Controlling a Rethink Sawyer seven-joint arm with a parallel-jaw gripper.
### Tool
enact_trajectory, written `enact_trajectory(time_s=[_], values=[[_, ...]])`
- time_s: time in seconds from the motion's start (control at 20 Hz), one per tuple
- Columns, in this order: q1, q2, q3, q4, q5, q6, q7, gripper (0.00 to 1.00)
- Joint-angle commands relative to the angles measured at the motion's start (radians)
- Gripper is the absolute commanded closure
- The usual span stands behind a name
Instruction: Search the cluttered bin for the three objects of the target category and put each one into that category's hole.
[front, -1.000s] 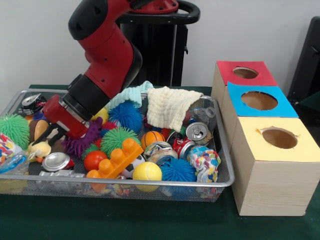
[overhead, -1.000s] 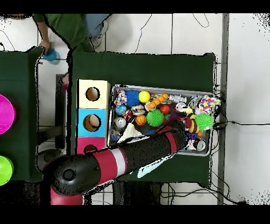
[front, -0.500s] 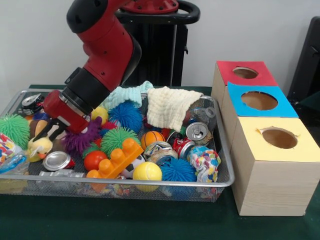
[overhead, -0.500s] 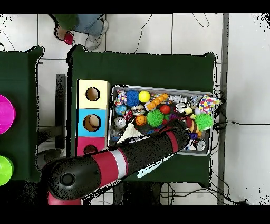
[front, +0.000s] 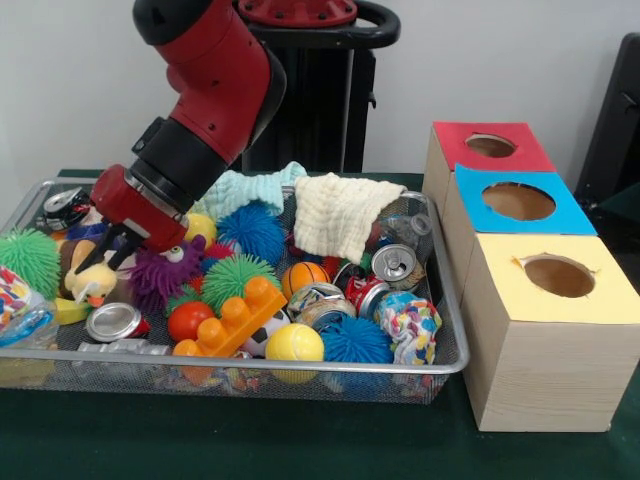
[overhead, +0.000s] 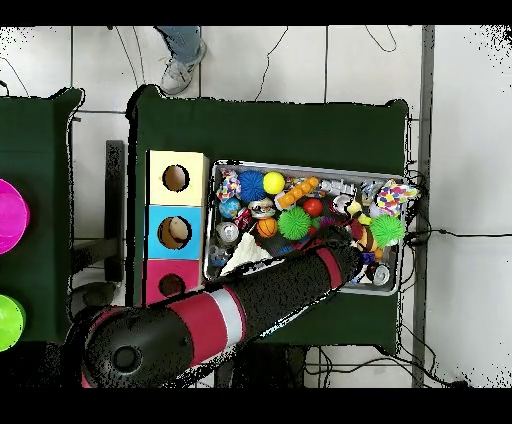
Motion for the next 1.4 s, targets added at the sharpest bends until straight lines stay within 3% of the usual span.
enact_trajectory(time_s=[0.05,0.3,0.5,0.6,0.75,0.85,1.4], values=[[-0.028,-0.134,0.230,0.097,-0.124,0.063,0.106,1.00],[-0.033,-0.208,0.276,0.128,-0.173,0.119,0.101,1.00],[-0.059,-0.331,0.352,0.179,-0.257,0.179,0.084,1.00],[-0.112,-0.424,0.443,0.217,-0.322,0.229,0.067,1.00],[-0.263,-0.590,0.651,0.307,-0.435,0.300,0.043,1.00],[-0.336,-0.647,0.743,0.348,-0.464,0.332,0.026,1.00],[-0.502,-0.724,0.987,0.443,-0.456,0.413,-0.011,1.00]])
